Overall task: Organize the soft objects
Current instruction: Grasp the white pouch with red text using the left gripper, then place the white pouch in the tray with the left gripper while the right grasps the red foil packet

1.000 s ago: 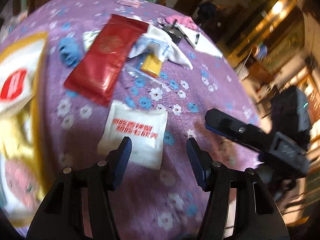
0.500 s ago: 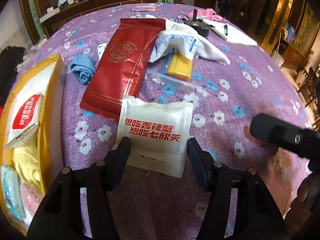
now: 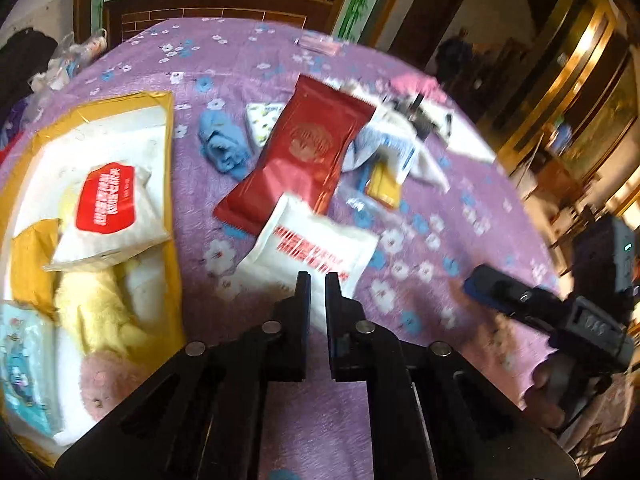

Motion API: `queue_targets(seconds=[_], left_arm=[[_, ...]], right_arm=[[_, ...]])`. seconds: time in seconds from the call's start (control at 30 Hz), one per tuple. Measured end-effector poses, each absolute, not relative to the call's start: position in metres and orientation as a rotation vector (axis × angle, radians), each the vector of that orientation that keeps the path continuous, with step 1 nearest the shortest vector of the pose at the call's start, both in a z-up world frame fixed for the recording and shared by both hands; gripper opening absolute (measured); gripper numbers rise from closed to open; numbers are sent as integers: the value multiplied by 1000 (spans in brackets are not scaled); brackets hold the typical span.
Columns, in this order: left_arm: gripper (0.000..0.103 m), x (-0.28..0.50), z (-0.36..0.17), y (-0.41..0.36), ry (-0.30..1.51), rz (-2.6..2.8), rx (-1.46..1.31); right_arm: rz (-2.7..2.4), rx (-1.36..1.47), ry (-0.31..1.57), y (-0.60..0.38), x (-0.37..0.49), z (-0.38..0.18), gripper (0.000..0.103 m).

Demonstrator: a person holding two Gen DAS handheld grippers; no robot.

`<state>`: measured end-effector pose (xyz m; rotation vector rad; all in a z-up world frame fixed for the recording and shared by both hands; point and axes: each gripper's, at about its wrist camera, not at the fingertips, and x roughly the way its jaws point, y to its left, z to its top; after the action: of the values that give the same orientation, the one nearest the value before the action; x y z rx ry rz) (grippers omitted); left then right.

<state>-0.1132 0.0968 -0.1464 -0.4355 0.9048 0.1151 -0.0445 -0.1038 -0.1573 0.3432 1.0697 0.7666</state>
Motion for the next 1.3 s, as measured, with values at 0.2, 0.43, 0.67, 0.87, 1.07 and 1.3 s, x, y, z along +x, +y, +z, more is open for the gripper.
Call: queue_targets(seconds=[0.2, 0.43, 0.67, 0.87, 1.07, 1.3], left_arm=[[63, -82, -154, 105, 944, 128, -438], [65, -46, -164, 97, 1092, 219, -343], [79, -44, -178, 86, 1168, 108, -324], [39, -69, -174, 87, 1085, 131, -340], [16, -88, -166, 100, 1024, 112, -407], [18, -79, -180, 93, 1051, -50, -557]], right_arm=[[784, 327, 1065, -92, -47, -155, 70], [798, 333, 1067, -89, -49, -156, 70], [805, 344, 1058, -93, -48, -154, 70], [790, 351, 1053, -100, -43, -153, 70], [791, 336, 1055, -94, -39, -153, 70], [795, 304, 1048, -80, -36, -149, 70]])
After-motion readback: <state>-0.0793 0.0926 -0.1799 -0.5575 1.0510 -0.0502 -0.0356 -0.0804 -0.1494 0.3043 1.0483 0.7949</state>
